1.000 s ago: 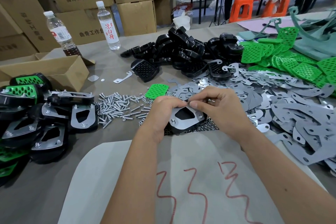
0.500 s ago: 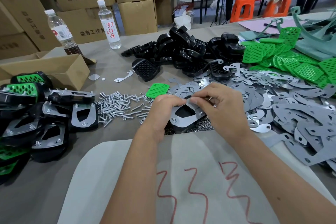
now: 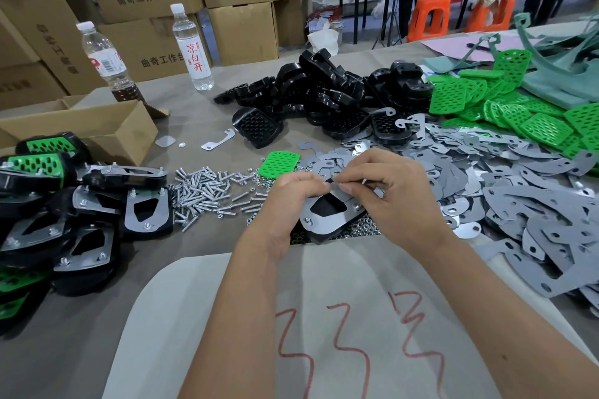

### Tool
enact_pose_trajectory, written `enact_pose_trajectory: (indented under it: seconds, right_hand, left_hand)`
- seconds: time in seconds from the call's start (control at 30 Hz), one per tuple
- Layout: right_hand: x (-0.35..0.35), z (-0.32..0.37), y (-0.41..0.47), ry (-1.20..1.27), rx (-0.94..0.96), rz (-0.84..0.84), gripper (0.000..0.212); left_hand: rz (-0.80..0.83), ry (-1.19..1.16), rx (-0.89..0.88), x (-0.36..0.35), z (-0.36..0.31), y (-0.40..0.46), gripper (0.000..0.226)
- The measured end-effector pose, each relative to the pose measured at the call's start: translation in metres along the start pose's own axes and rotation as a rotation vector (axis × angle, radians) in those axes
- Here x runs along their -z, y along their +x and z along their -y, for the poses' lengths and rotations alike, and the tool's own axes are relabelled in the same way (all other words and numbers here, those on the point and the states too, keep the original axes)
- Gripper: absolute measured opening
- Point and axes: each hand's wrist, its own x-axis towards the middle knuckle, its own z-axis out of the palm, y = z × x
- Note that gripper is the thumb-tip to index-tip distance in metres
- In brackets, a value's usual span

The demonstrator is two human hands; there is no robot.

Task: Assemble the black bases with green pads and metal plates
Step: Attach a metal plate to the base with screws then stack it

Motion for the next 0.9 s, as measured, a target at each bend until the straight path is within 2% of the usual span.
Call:
enact_pose_trajectory:
  seconds: [0.23, 0.47, 0.73, 0.83, 0.9]
  right_hand:
    - [-0.0008, -0.0014, 0.0001, 0.219, -0.173, -0.048, 0.012]
    - [0.0024, -0.004, 0.0018, 0.409, -0.248, 0.03, 0.018]
    - [0.0001, -0.0016, 0.0001, 0.375, -0.263, 0.033, 0.019]
    - [0.0007, 0.0004, -0.0013, 0.394, -0.263, 0.003, 0.008]
    - [0.0019, -0.0016, -0.0023, 0.371, -0.254, -0.032, 0.014]
  left_hand:
    - [-0.007, -0.022, 0.009, -0.0002, -0.0001, 0.0002, 0.006]
    - [0.009, -0.058, 0.007, 0.001, -0.0002, 0.0001, 0.005]
    - [-0.055, -0.11, -0.022, 0.0002, 0.0028, 0.0022, 0.007]
    - [-0.068, -0.108, -0.026, 0.0, 0.003, 0.0029, 0.009]
    - [-0.086, -0.134, -0.022, 0.0002, 0.0035, 0.0033, 0.01]
